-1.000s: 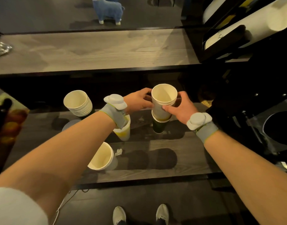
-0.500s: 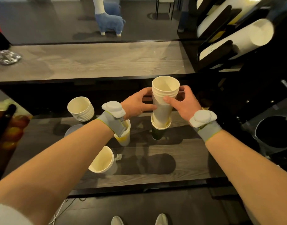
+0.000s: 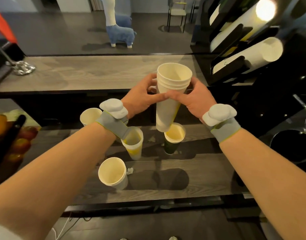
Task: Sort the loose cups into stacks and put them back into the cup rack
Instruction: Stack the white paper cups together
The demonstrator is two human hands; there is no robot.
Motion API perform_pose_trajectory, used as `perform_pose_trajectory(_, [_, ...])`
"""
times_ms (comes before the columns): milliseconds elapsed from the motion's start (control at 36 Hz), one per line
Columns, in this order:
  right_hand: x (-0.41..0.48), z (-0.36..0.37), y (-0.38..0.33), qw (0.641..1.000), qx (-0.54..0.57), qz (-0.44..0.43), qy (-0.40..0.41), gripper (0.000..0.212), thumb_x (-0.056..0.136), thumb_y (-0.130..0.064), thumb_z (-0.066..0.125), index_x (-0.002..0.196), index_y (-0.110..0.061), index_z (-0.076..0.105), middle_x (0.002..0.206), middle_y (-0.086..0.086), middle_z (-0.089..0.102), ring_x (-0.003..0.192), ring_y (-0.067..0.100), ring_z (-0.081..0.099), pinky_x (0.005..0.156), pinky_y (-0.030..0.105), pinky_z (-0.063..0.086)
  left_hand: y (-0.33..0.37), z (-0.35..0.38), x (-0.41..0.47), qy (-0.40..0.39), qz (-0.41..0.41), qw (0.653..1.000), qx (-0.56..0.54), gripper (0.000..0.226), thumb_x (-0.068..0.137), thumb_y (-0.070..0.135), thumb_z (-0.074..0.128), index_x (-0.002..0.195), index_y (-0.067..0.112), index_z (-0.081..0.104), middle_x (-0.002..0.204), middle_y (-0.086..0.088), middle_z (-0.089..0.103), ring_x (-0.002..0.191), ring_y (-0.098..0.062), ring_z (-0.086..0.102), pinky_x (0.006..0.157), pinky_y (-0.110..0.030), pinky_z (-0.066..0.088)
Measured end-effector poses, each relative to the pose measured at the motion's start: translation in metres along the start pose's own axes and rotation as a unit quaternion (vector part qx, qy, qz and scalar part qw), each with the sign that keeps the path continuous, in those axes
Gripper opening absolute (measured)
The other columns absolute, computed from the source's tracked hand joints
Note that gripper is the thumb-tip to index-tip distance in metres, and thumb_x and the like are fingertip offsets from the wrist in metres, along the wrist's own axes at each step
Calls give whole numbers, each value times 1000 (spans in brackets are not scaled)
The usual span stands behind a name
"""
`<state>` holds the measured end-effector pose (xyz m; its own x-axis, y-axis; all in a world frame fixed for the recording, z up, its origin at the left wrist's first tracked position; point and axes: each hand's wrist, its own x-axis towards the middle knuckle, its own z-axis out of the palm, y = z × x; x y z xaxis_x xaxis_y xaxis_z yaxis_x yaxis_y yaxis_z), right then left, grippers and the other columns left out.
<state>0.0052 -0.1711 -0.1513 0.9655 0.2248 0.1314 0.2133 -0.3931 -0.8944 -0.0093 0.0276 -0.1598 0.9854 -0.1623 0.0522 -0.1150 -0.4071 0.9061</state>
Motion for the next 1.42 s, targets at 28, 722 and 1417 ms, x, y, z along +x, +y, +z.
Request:
perform_pose_trajectory(28, [1,3,-6,1000,-1,-4,-4,76,73,-46,81,136,-22,48,118,-15,58,100,-2,55,71,8,45,0,-6,-2,2,1,1000,-1,78,81,49,76,146,30,37,142,4,54,128,-14,52,106,-37,46])
perform_pose_trajectory(722, [10,117,-28,995,-27,5,-99,84,70,-46,83,140,-21,43,133,-3,56,111,9,52,79,13,41,-76,-75,-51,32,-92,995,17,81,80,47,78,147,32,34,141,10,53,125,-11,54,91,-21,46])
perform_pose_trajectory(1417, [11,124,-11,993,62,5,-98,80,68,-30,88,135,-25,44,125,-9,58,113,7,56,81,13,47,-104,-62,-44,26,-54,998,-26,91,72,53,83,146,36,34,138,11,55,128,-11,53,107,-45,49])
